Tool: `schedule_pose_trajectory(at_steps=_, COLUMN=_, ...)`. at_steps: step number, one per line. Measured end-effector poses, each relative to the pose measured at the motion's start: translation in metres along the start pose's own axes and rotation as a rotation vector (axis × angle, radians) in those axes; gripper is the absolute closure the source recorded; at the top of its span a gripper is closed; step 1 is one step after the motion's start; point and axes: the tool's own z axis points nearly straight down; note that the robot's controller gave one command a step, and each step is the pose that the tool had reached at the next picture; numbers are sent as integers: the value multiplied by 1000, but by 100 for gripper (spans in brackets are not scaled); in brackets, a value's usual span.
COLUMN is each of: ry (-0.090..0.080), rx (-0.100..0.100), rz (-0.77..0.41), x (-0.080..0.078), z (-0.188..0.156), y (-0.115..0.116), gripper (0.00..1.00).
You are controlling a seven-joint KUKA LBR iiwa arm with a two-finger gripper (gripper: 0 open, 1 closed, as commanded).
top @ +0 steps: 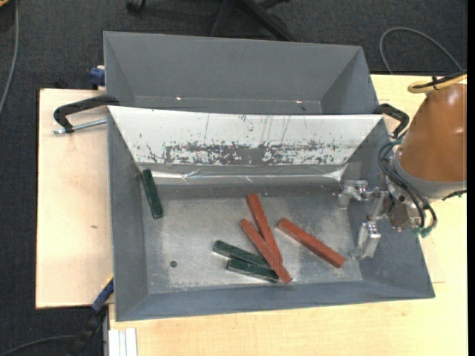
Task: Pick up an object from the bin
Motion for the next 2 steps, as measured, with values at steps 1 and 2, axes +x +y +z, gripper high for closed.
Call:
schedule_pose_trajectory(at_steps=1, ry=-3, rx=0, rz=104, x=0, z=48, y=21, gripper=0)
schedule_pose_trajectory(at_steps=2, ry=0, rx=-1, rz=123, x=2, z=50, y=33, gripper=0)
